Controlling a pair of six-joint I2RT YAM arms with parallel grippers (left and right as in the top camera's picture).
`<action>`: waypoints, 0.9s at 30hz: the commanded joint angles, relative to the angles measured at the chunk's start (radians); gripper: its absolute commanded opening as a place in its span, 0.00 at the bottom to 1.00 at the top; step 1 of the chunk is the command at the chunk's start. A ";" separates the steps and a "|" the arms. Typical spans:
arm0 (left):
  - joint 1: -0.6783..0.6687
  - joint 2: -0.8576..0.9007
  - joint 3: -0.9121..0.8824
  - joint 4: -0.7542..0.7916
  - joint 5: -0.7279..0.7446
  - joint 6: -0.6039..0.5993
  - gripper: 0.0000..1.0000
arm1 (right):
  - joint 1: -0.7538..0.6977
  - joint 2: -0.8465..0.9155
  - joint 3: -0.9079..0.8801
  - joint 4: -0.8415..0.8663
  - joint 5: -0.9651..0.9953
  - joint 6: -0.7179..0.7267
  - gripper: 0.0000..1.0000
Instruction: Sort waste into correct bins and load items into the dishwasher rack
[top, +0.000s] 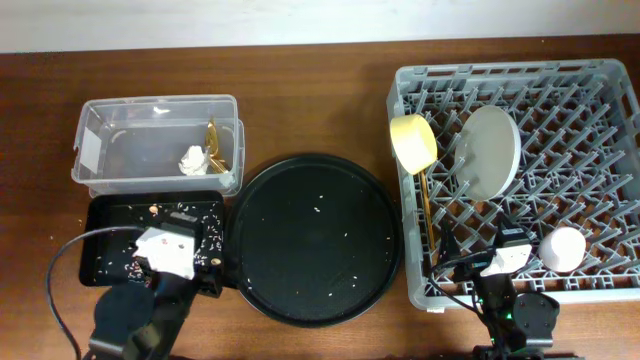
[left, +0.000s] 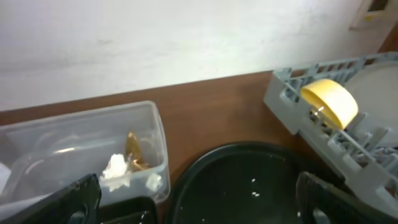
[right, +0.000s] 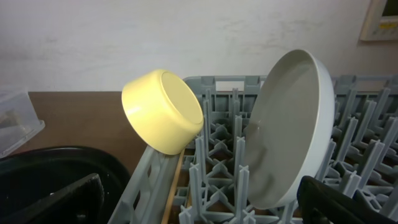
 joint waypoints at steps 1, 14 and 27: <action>0.044 -0.161 -0.227 0.191 0.009 0.019 0.99 | -0.006 -0.008 -0.007 -0.002 -0.005 0.000 0.98; 0.086 -0.417 -0.709 0.477 -0.011 0.016 0.99 | -0.006 -0.008 -0.007 -0.002 -0.005 0.000 0.98; 0.086 -0.410 -0.708 0.471 -0.010 0.015 0.99 | -0.006 -0.008 -0.007 -0.002 -0.005 0.000 0.98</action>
